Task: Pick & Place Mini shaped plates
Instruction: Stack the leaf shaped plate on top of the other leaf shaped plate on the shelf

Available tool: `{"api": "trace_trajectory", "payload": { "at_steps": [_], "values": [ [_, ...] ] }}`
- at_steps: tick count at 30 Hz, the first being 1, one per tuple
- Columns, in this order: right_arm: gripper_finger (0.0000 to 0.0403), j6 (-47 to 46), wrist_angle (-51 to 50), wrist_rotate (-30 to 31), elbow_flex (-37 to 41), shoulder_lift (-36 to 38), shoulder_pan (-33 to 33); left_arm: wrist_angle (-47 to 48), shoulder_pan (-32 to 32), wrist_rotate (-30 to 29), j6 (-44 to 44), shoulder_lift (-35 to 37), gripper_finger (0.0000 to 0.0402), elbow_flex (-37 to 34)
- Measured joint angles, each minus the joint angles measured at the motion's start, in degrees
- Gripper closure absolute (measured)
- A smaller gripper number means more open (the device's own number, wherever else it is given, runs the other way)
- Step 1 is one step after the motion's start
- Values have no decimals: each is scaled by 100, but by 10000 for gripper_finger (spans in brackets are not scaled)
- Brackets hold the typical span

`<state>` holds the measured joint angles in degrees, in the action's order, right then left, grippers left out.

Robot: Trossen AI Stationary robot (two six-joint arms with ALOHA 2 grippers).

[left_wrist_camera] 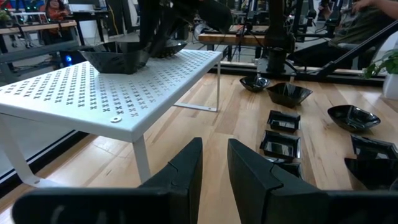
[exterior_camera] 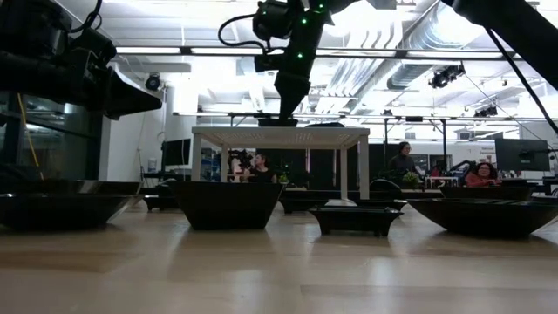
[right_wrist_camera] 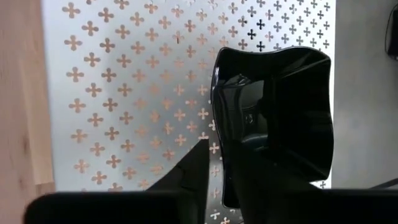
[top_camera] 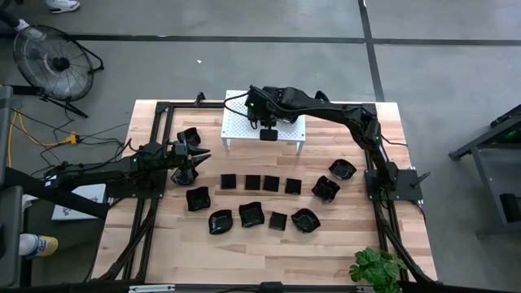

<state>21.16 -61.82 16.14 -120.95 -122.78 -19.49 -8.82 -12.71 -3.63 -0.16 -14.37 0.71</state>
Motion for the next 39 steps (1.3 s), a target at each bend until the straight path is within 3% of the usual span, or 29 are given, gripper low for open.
{"api": "trace_trajectory", "payload": {
  "at_steps": [9,17,28,39],
  "values": [
    [275,-580,-149,1,-4,403,132,0,-1,1,0,0,328,0],
    [258,-1761,-1200,-44,-11,1020,226,0,-1,1,0,-1,328,0],
    [257,-3016,-2748,-874,-11,1309,245,0,-1,1,0,-2,328,0],
    [257,-3119,-2785,-1782,135,1443,353,2,-2,0,0,-2,328,0]
  ]
}}
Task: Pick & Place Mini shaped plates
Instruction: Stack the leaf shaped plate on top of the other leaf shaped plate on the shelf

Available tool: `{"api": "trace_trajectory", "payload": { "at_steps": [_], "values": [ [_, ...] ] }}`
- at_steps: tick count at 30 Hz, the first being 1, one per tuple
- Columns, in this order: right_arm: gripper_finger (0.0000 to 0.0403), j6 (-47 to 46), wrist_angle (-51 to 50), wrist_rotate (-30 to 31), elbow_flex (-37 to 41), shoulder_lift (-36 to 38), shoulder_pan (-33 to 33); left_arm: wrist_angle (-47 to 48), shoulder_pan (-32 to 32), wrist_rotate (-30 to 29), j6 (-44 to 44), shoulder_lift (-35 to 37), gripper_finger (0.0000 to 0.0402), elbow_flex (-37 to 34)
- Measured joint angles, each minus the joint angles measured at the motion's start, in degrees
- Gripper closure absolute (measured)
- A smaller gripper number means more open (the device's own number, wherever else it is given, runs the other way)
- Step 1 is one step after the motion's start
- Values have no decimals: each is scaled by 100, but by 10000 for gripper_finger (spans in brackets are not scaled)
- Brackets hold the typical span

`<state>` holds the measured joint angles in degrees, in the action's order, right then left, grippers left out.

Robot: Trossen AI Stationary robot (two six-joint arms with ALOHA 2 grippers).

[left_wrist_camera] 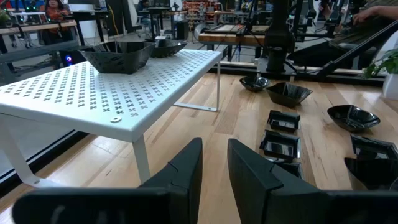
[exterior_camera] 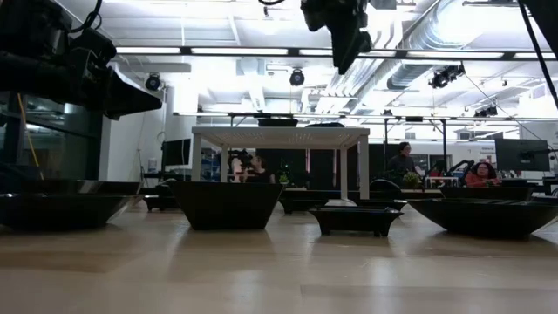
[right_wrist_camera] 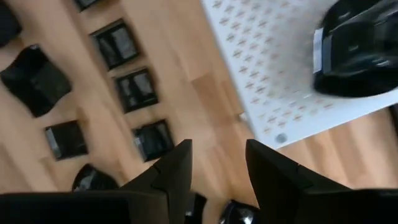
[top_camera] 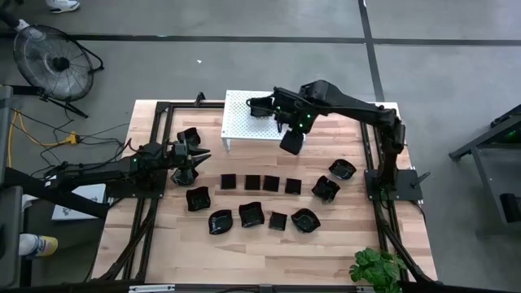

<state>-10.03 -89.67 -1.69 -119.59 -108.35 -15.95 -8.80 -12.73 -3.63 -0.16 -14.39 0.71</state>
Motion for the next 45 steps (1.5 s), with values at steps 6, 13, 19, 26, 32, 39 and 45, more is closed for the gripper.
{"api": "trace_trajectory", "payload": {
  "at_steps": [6,13,19,26,32,39,45],
  "values": [
    [260,-144,523,-182,1249,603,106,7,0,0,0,0,328,0],
    [260,-1044,1558,-291,3322,1926,326,2,2,-1,0,0,328,0],
    [260,-2044,1798,-315,4840,2933,577,0,1,-1,0,2,328,0],
    [260,-2587,2044,-313,6152,3504,750,0,0,-1,0,0,328,0],
    [263,-2249,2544,-286,6806,3530,546,0,2,-1,0,2,328,0],
    [263,-319,2634,-276,6982,3530,-59,0,2,-1,0,1,328,0],
    [263,1260,2629,-282,6983,3450,-689,0,2,-1,0,2,328,0]
  ]
}}
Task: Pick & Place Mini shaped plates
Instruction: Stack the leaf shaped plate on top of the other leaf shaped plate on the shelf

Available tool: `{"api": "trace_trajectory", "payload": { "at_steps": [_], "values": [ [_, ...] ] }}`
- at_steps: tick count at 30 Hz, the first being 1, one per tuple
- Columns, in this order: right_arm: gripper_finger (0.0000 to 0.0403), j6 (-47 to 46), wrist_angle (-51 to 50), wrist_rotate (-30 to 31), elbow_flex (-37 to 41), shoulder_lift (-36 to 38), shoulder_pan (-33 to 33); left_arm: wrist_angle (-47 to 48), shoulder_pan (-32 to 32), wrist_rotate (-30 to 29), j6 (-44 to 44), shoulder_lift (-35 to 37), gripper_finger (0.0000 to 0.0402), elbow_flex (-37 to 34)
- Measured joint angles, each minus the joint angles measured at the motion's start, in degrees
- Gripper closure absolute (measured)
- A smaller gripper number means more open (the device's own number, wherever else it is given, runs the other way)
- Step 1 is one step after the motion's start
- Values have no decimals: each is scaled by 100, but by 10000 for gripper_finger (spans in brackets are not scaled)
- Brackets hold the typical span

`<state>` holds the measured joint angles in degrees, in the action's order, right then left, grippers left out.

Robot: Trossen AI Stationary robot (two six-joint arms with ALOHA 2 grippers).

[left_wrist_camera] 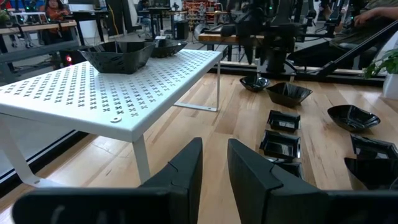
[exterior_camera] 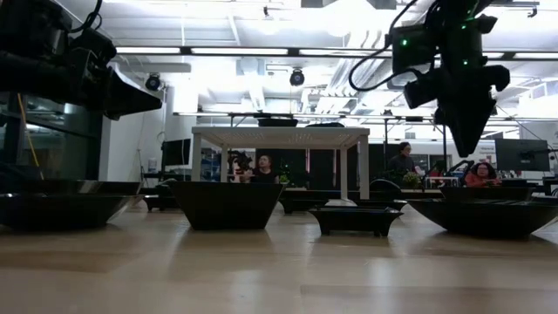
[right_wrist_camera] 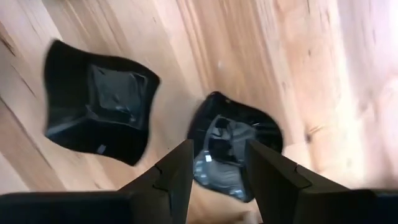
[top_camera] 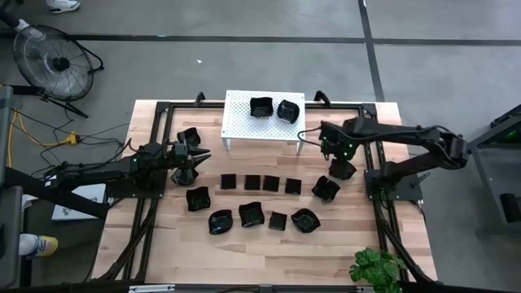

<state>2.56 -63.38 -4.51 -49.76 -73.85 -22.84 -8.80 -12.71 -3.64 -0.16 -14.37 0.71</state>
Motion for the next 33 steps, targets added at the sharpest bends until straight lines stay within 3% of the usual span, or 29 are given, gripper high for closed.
{"api": "trace_trajectory", "payload": {
  "at_steps": [10,18,26,33],
  "values": [
    [263,2349,5,-573,0,-788,-651,-2,0,-1,0,-1,328,0],
    [263,3925,62,-441,0,-1216,-670,-2,-2,-2,0,0,328,0],
    [263,4155,519,14,0,-1675,-799,-2,-2,-1,0,-1,328,0],
    [263,4344,506,-30,-2,-1818,-803,-2,0,-2,0,0,328,0]
  ]
}}
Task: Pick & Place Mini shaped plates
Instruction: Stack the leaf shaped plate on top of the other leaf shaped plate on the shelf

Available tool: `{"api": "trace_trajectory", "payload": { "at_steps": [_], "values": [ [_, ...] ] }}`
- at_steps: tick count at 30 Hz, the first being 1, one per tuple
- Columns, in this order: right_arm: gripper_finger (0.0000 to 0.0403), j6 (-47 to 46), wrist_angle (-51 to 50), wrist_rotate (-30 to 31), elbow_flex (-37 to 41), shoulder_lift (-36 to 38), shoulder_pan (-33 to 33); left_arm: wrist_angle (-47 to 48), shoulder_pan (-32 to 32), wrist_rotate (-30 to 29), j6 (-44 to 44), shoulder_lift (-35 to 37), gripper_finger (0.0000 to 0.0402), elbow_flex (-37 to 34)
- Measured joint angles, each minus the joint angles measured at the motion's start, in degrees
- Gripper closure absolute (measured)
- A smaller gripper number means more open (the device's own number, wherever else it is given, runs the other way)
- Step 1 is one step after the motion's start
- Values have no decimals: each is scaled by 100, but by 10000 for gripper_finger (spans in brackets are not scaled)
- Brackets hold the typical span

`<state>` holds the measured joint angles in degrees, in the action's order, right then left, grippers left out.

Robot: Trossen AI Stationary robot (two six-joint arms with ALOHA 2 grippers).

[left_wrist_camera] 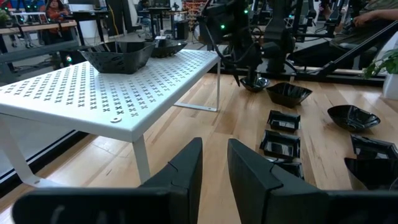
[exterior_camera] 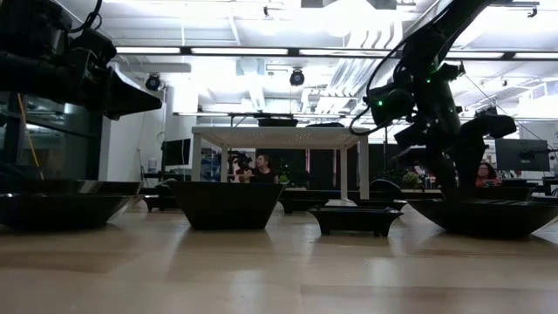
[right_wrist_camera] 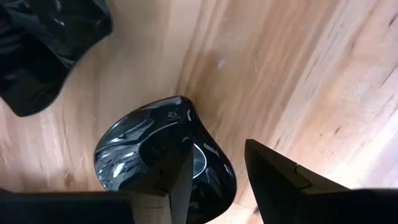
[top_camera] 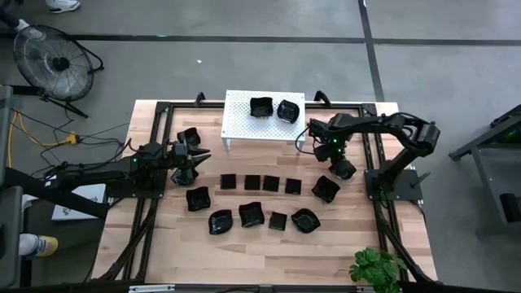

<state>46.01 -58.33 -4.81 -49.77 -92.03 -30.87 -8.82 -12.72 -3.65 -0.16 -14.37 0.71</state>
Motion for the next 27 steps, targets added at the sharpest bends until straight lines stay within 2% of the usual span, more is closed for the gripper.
{"api": "trace_trajectory", "payload": {
  "at_steps": [5,10,23,27],
  "values": [
    [263,134,-27,-37,0,1,-2,0,-1,2,0,0,328,0],
    [263,349,-52,-338,0,2,-2,0,1,1,0,-1,328,0],
    [264,4,164,-153,249,2,0,0,0,1,0,0,328,0],
    [278,-69,160,-134,251,2,0,0,0,1,0,0,328,0]
  ]
}}
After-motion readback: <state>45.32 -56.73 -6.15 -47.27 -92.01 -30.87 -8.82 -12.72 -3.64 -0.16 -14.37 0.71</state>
